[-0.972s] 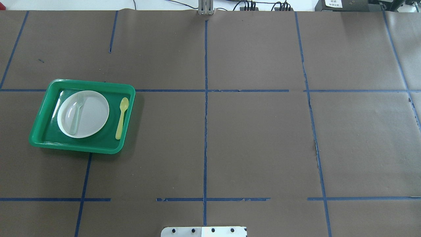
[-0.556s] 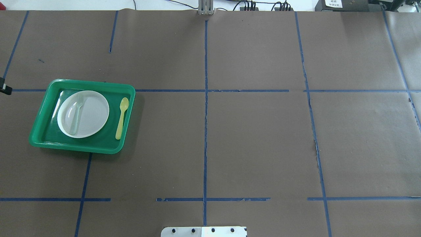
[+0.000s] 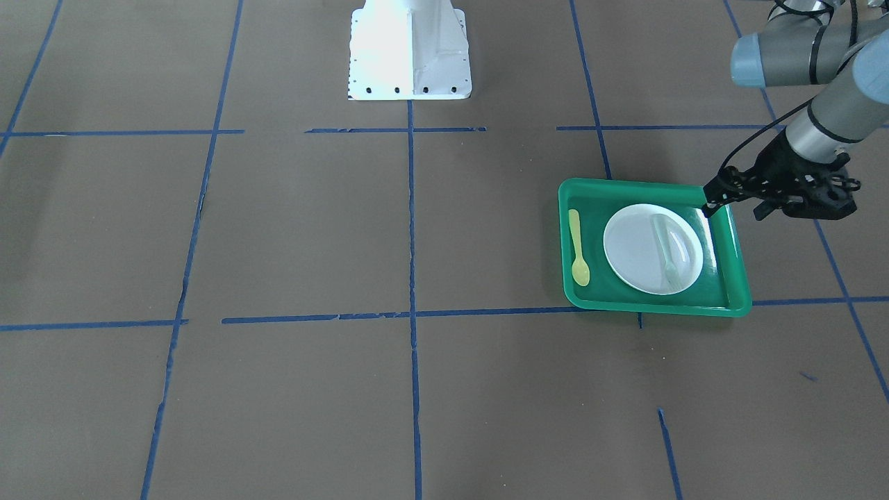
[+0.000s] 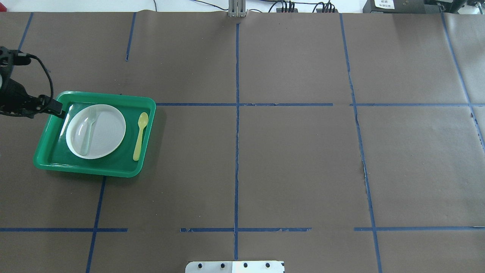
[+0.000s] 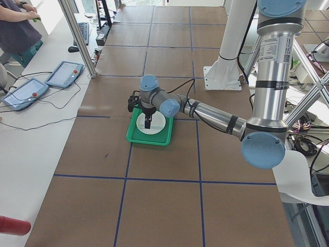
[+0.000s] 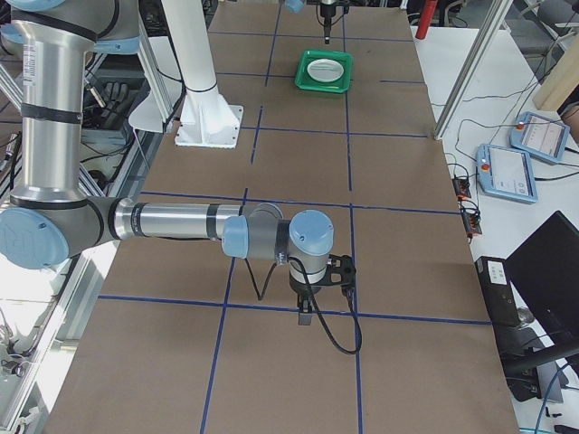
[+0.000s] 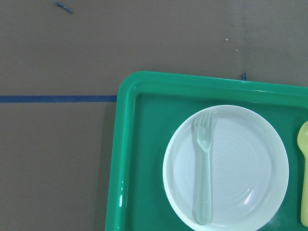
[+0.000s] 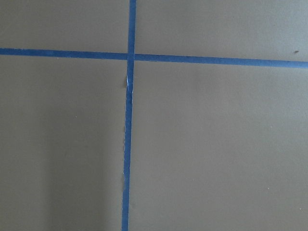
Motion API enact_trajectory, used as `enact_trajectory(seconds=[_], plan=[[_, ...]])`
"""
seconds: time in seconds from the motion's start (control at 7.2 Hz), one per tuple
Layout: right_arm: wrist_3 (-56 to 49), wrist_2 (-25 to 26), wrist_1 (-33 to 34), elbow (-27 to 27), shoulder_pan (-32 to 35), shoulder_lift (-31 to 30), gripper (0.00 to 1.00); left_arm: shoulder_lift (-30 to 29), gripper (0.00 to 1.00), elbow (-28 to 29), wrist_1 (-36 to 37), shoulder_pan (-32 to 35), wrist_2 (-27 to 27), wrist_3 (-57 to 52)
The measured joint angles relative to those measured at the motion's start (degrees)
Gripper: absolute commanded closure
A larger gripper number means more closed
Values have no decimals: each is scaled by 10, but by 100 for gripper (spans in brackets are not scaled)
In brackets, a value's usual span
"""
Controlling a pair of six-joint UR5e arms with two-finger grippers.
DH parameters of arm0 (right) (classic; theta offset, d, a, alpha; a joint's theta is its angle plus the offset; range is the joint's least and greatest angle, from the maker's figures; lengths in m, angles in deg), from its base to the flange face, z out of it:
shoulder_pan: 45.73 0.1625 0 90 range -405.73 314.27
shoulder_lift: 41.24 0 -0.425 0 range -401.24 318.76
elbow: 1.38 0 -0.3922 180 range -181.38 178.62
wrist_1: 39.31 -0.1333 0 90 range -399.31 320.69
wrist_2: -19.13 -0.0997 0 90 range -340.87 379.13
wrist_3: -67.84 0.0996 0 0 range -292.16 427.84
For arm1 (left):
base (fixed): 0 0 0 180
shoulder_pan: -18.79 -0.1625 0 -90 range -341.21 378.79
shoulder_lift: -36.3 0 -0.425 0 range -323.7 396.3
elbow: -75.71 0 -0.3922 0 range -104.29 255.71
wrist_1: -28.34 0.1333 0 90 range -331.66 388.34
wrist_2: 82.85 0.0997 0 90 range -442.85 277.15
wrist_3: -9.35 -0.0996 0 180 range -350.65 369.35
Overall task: Place fork
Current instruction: 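Move the left gripper over the pale green fork on the white plate, then lower the left gripper and close it on the fork handle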
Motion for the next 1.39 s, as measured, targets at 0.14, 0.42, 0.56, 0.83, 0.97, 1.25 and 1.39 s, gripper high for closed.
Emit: enact_trajectory(seconds=[0.14,0.42,0.56,0.83,0.97,1.25,1.39], plan=[[0,0,0,0,0,0,0,-23,0,30,-5,-24,3,17],[0,0,0,0,0,0,0,-47,3,69,-20,-49,16,30],[0,0,0,0,0,0,0,-50,10,82,-32,-55,26,32],[0,0,0,0,0,0,0,-52,15,111,-64,-61,31,37],[0,0,0,-1,0,0,0,-54,18,121,-73,-64,31,40],[0,0,0,0,0,0,0,-58,23,129,-79,-73,31,51],[0,0,0,0,0,0,0,-61,30,130,-79,-77,31,57]])
